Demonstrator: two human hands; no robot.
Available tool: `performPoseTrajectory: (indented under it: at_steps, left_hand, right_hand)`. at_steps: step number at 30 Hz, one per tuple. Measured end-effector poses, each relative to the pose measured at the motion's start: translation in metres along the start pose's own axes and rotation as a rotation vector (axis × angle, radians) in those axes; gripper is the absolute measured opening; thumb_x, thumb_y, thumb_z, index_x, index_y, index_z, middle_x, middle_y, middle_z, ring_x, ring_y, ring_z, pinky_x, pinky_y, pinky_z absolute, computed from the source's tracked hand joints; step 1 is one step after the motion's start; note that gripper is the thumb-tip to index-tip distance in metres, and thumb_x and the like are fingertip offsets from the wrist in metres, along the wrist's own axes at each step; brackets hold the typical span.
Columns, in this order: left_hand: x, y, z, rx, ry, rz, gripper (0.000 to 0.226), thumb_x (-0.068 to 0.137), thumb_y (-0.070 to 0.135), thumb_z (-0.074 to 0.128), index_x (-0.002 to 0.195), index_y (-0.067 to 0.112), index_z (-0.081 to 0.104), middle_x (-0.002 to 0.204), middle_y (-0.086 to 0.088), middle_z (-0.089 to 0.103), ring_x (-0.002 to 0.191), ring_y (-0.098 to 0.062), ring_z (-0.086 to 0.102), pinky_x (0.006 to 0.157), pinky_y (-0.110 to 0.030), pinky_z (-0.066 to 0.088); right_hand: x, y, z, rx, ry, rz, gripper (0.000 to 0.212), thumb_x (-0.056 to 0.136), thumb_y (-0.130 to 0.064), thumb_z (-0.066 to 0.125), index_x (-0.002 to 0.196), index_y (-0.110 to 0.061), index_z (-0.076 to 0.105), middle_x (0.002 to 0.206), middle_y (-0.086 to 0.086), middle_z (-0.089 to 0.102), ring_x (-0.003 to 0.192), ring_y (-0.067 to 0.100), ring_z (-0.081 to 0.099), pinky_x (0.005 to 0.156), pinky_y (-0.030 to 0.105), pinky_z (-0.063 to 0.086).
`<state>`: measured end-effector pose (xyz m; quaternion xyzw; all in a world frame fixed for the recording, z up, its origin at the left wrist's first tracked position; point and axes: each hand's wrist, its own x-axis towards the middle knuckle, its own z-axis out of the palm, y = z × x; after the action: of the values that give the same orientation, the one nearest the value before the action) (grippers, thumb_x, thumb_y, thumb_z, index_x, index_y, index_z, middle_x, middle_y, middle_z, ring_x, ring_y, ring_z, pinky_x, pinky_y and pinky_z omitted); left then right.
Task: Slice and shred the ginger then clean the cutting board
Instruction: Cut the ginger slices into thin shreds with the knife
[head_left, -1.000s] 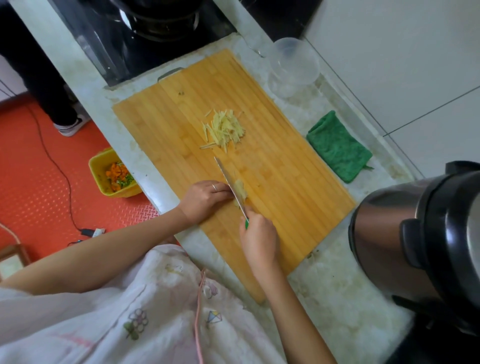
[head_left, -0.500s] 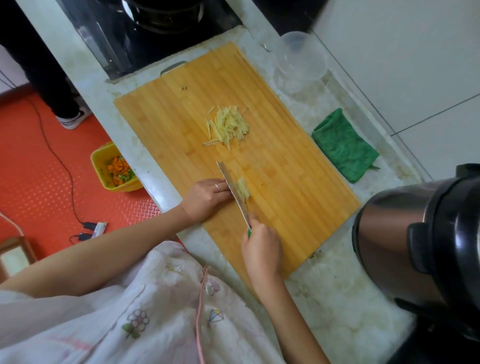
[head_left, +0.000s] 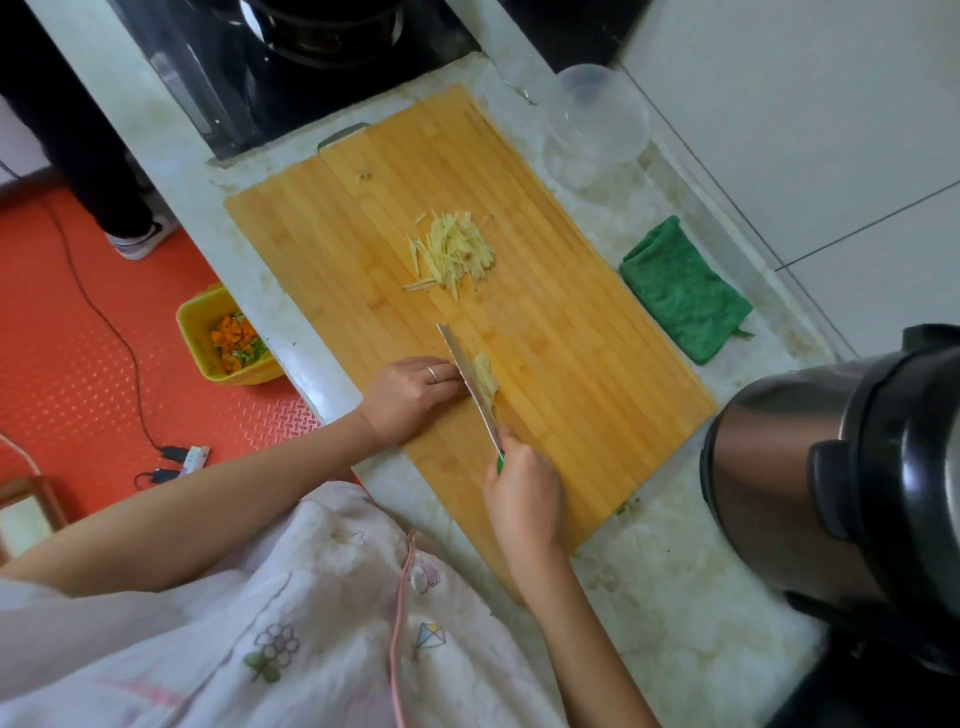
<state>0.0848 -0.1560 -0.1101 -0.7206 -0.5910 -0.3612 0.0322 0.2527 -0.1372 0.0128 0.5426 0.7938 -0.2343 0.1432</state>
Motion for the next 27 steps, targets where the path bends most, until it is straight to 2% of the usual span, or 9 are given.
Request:
performPoseTrajectory:
  at_steps: [9, 13, 18, 22, 27]
  left_hand:
    - [0.003, 0.000, -0.003, -0.001, 0.020, 0.005, 0.030, 0.099, 0.019, 0.046, 0.090, 0.008, 0.073, 0.094, -0.007, 0.072, 0.081, -0.027, 0.069, 0.068, -0.029, 0.053]
    - [0.001, 0.001, -0.001, -0.008, 0.025, 0.001, 0.032, 0.100, 0.019, 0.044, 0.090, 0.008, 0.072, 0.093, -0.007, 0.072, 0.081, -0.027, 0.069, 0.067, -0.029, 0.053]
    - [0.003, 0.001, -0.002, -0.015, 0.016, -0.011, 0.038, 0.101, 0.021, 0.043, 0.088, 0.006, 0.074, 0.093, -0.007, 0.072, 0.080, -0.025, 0.069, 0.068, -0.028, 0.051]
    - [0.004, 0.001, -0.004, -0.009, 0.031, -0.015, 0.039, 0.101, 0.023, 0.042, 0.086, 0.006, 0.074, 0.091, -0.007, 0.072, 0.076, -0.025, 0.070, 0.064, -0.026, 0.051]
    - [0.004, 0.003, -0.003, -0.004, 0.028, -0.004, 0.041, 0.102, 0.022, 0.040, 0.087, 0.006, 0.075, 0.093, -0.008, 0.073, 0.076, -0.024, 0.070, 0.062, -0.026, 0.051]
  right_hand:
    - [-0.008, 0.005, -0.004, -0.006, 0.018, -0.035, 0.040, 0.095, -0.015, 0.045, 0.133, -0.025, 0.049, 0.103, 0.011, 0.068, 0.097, 0.030, 0.063, 0.063, 0.033, 0.036]
    - [-0.003, -0.001, -0.001, 0.016, 0.004, -0.010, 0.041, 0.095, -0.015, 0.047, 0.135, -0.024, 0.047, 0.106, 0.011, 0.067, 0.099, 0.030, 0.062, 0.069, 0.036, 0.044]
    - [0.006, -0.007, -0.001, 0.024, 0.024, -0.008, 0.043, 0.095, -0.016, 0.047, 0.138, -0.023, 0.046, 0.109, 0.010, 0.067, 0.102, 0.030, 0.062, 0.071, 0.035, 0.045]
    - [-0.009, 0.004, -0.002, 0.011, 0.012, -0.022, 0.048, 0.096, -0.014, 0.045, 0.142, -0.025, 0.041, 0.108, 0.010, 0.068, 0.100, 0.027, 0.063, 0.071, 0.034, 0.046]
    - [0.002, 0.000, 0.000, 0.010, 0.001, -0.002, 0.046, 0.096, -0.013, 0.046, 0.141, -0.023, 0.043, 0.112, 0.009, 0.067, 0.103, 0.027, 0.062, 0.073, 0.034, 0.045]
